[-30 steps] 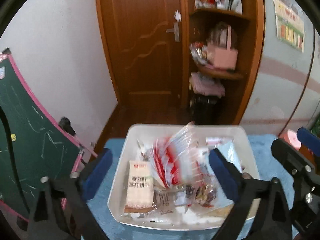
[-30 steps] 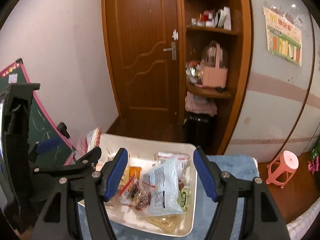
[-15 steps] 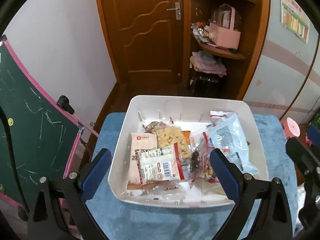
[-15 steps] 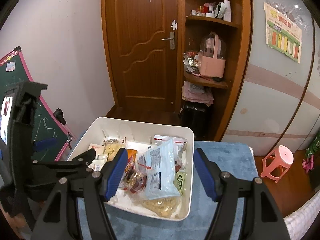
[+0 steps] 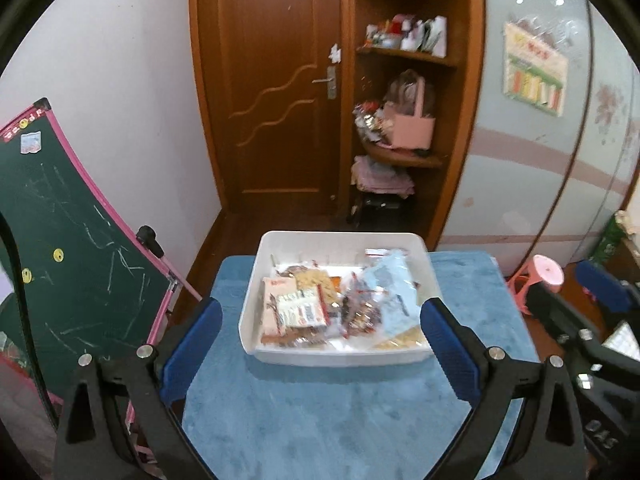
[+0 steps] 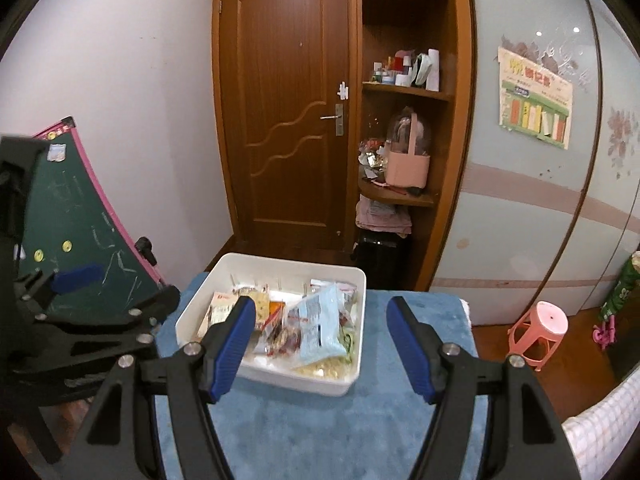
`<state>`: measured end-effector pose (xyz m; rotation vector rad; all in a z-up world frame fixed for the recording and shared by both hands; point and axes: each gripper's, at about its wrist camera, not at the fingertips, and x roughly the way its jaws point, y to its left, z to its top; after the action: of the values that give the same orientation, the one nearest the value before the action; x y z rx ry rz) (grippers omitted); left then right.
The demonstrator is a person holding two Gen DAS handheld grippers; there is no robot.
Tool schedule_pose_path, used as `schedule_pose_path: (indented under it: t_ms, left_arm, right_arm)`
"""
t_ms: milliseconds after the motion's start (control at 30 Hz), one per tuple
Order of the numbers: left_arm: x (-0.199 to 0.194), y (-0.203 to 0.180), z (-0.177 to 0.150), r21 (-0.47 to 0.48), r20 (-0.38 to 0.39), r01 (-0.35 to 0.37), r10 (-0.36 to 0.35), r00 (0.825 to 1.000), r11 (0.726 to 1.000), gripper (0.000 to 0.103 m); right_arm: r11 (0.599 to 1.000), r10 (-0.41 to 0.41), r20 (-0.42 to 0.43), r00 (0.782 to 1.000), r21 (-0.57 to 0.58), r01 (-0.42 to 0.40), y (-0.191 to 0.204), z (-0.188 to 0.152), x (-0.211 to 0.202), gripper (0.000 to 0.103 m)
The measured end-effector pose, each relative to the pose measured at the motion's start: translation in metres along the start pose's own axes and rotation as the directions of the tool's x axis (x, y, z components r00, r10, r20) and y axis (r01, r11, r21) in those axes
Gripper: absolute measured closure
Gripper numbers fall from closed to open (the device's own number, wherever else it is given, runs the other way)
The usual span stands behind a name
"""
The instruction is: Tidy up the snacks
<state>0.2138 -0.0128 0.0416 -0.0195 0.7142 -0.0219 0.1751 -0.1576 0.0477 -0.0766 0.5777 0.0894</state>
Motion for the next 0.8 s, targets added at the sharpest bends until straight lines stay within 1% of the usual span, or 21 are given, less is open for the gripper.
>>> schedule_pose_path:
  t_ms: [67, 133, 267, 367, 467, 567, 700, 767, 800]
  left_arm:
    - [-0.022, -0.002, -0.012, -0.01, 0.004, 0.009, -0.009, 1.0, 1.0, 0.003]
    - [-0.046, -0.003, -0.028, -0.021, 0.015, 0.034, -0.034, 0.999, 0.999, 0.003]
    - [-0.078, -0.005, -0.055, -0.049, 0.011, 0.062, -0.062, 0.998, 0.997, 0.001]
    - [-0.099, -0.008, -0.076, -0.07, 0.013, 0.04, -0.039, 0.999, 0.997, 0.001]
    - [-0.12, -0.009, -0.098, -0.088, 0.039, 0.034, -0.031, 0.999, 0.996, 0.001]
    - [-0.137, -0.008, -0.12, -0.109, 0.053, 0.025, -0.019, 0.998, 0.994, 0.001]
    - [-0.153, -0.002, -0.149, -0.137, 0.056, 0.015, -0.007, 0.998, 0.99, 0.001]
    - [-0.159, -0.002, -0.161, -0.133, 0.046, 0.002, 0.004, 0.999, 0.991, 0.001]
    - [-0.162, -0.003, -0.167, -0.127, 0.036, -0.003, 0.007, 0.999, 0.992, 0.001]
  right_arm:
    - [1.0, 0.005, 0.006, 1.0, 0.005, -0.005, -0.003, -0.01, -0.019, 0.034]
    - [1.0, 0.021, 0.016, 1.0, 0.014, -0.021, -0.006, -0.023, -0.04, 0.034]
    - [0.998, 0.056, 0.025, 0.998, 0.027, -0.057, -0.009, -0.049, -0.08, 0.034]
    - [0.997, 0.078, 0.035, 0.996, 0.027, -0.079, -0.007, -0.067, -0.105, 0.032]
    - [0.996, 0.078, 0.04, 0.996, 0.033, -0.079, -0.004, -0.084, -0.124, 0.024]
    - [0.994, 0.094, 0.045, 0.995, 0.045, -0.096, -0.001, -0.102, -0.139, 0.023]
    - [0.991, 0.11, 0.018, 0.994, 0.069, -0.111, 0.002, -0.126, -0.152, 0.022]
    - [0.989, 0.117, 0.001, 0.993, 0.087, -0.117, 0.003, -0.136, -0.157, 0.022]
    - [0.986, 0.138, -0.018, 0.99, 0.102, -0.135, 0.002, -0.14, -0.16, 0.022]
